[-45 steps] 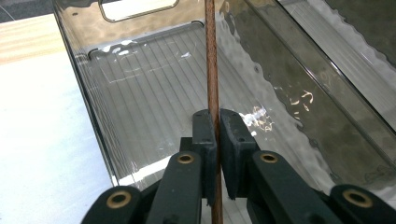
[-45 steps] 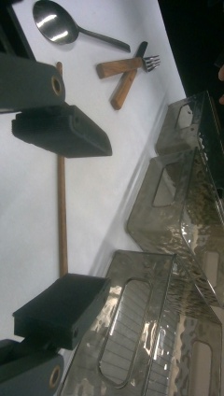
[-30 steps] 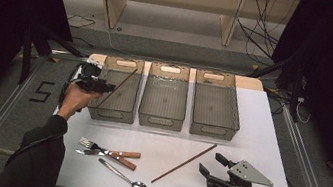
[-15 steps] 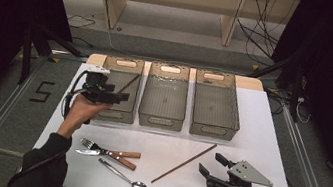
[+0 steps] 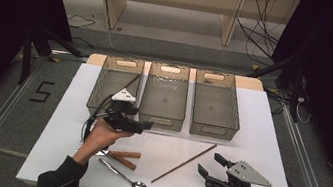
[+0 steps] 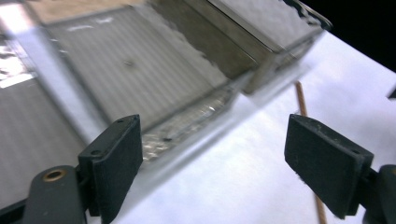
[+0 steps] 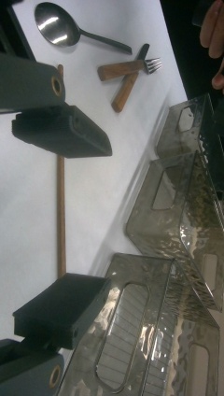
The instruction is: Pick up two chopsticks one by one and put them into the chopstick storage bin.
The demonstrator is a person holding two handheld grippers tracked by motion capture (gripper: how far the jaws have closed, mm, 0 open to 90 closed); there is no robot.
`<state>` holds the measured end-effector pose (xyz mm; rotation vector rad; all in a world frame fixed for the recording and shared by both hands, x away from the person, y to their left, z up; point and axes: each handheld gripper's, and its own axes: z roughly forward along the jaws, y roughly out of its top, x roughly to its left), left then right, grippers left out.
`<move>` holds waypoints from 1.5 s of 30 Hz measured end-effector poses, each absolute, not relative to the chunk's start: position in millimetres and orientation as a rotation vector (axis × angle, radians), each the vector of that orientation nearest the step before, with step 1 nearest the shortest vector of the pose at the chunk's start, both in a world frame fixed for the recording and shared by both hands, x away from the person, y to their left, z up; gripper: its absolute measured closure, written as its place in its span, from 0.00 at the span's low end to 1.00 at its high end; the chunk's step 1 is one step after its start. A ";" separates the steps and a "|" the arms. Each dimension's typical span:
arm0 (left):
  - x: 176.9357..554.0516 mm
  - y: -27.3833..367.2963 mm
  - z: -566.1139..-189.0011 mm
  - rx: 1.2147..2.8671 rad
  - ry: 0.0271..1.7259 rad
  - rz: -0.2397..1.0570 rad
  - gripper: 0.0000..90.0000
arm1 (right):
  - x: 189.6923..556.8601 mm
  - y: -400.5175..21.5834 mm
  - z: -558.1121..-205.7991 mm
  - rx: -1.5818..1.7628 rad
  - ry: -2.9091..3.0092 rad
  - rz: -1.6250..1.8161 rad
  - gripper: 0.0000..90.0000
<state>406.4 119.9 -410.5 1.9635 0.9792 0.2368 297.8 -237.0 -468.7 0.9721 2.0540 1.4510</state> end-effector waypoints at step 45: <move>346.7 13.0 -478.7 2.469 0.637 0.190 0.61 | 297.2 -233.0 -469.2 0.938 2.068 1.416 0.35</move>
